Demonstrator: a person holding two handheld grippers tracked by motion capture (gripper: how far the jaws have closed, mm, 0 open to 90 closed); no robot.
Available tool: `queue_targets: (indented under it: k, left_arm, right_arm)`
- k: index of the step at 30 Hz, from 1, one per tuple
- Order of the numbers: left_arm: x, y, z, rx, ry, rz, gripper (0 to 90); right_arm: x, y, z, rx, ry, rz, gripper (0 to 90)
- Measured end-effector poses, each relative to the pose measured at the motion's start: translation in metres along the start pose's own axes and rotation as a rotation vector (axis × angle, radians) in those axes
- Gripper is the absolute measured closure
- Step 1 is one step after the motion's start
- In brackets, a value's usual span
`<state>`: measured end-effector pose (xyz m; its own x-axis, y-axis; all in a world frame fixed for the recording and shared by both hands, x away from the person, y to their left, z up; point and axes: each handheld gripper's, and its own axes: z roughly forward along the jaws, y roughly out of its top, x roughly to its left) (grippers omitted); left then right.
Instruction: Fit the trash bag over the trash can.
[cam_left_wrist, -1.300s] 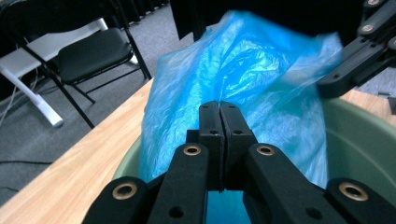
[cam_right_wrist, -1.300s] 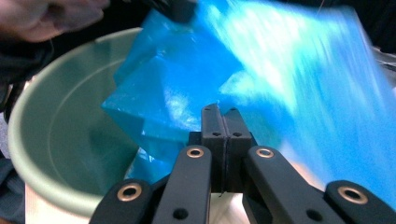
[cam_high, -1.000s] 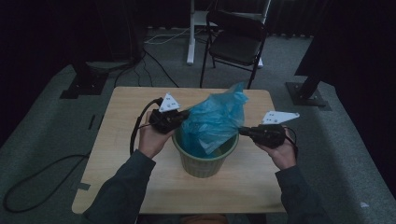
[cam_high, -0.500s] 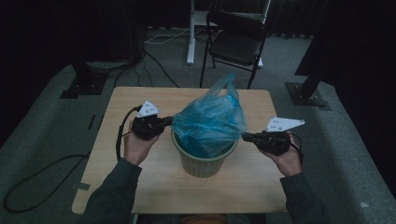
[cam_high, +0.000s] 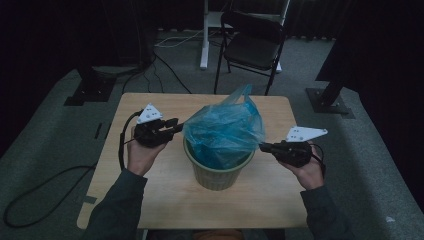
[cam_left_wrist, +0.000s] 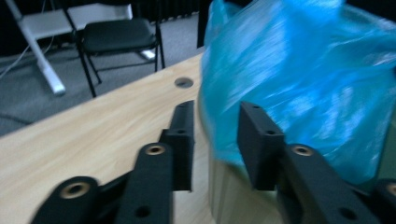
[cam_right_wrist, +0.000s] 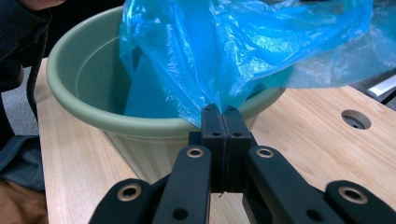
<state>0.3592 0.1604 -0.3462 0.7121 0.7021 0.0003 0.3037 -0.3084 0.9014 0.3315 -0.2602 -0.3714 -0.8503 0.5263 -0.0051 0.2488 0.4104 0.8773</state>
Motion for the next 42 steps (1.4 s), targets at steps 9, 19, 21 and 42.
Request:
queue_targets:
  k: [9,19,21,42]
  left_arm:
    - [-0.022,0.031,0.021,0.022,-0.032,0.113,46.1]
    - [-0.036,0.043,0.062,0.111,0.018,0.161,69.4]
    - [-0.039,0.04,0.06,0.111,-0.005,0.17,82.3]
    - [-0.043,-0.004,0.011,0.044,-0.082,0.171,89.5]
  right_arm:
    - [0.004,0.006,0.008,-0.005,0.022,-0.017,90.0]
    - [0.008,0.011,0.014,-0.01,0.049,-0.037,90.0]
    - [0.008,0.01,0.013,-0.008,0.048,-0.039,90.0]
    - [-0.037,0.042,0.018,-0.016,-0.124,0.088,79.0]
